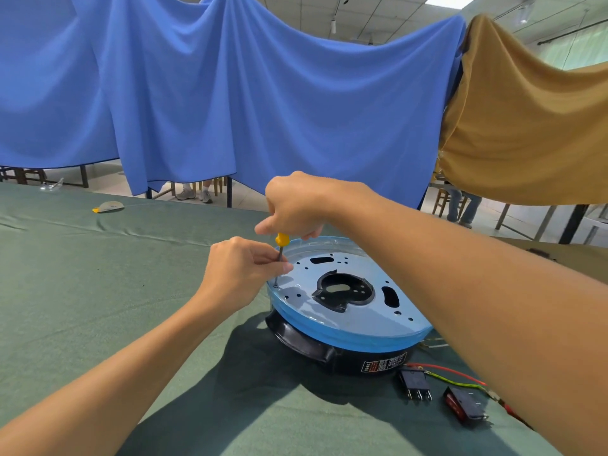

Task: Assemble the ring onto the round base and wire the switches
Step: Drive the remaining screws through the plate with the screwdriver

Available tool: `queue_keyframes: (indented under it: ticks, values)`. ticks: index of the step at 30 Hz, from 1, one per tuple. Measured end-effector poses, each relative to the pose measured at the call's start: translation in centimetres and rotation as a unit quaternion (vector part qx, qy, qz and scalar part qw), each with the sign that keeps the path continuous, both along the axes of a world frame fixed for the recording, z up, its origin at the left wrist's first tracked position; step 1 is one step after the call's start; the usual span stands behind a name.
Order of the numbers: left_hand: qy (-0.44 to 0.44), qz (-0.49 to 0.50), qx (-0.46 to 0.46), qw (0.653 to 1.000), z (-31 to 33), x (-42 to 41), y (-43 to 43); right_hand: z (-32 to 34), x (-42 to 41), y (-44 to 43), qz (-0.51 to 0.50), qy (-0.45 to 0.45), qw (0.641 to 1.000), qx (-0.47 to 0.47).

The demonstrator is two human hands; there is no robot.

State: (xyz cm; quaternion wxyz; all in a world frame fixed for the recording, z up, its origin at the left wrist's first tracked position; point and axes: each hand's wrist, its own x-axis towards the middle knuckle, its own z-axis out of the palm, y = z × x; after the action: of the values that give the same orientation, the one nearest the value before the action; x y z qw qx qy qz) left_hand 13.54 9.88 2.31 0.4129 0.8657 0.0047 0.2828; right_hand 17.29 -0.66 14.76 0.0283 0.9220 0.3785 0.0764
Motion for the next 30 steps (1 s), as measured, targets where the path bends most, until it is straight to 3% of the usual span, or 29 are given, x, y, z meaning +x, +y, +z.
queue_keyframes:
  ticks: [2, 5, 9, 13, 18, 23, 26, 30]
  values:
    - [0.019, -0.02, 0.02, 0.999, 0.2, 0.1, 0.1, 0.5, -0.2, 0.1, 0.003, 0.017, 0.999, -0.034]
    - [0.058, -0.061, 0.018, 0.996, 0.2, 0.2, 0.5, 0.3, -0.3, 0.2, 0.027, -0.003, 1.0, -0.006]
    - [0.002, -0.01, -0.035, 0.999, -0.1, 0.1, 0.3, -0.6, -0.5, 0.2, 0.007, -0.074, 0.997, 0.025]
    - [-0.005, 0.012, -0.028, 1.0, 0.0, 0.2, 0.3, 0.2, -0.8, 0.5, 0.022, -0.028, 0.999, -0.018]
    - [0.008, -0.026, -0.025, 0.999, 0.1, 0.1, 0.4, -0.7, -0.2, 0.3, 0.008, -0.065, 0.996, 0.058]
    - [-0.004, 0.001, -0.01, 1.0, 0.2, 0.2, 0.5, -0.1, -0.3, 0.2, 0.004, -0.024, 1.0, 0.005]
    - [0.025, -0.04, -0.005, 0.999, 0.3, 0.2, 0.4, -0.3, -0.1, 0.2, 0.003, -0.027, 0.999, 0.047]
    - [-0.021, 0.011, -0.011, 1.0, 0.1, 0.0, 0.1, -0.7, 0.0, 0.0, -0.025, -0.032, 0.998, 0.042]
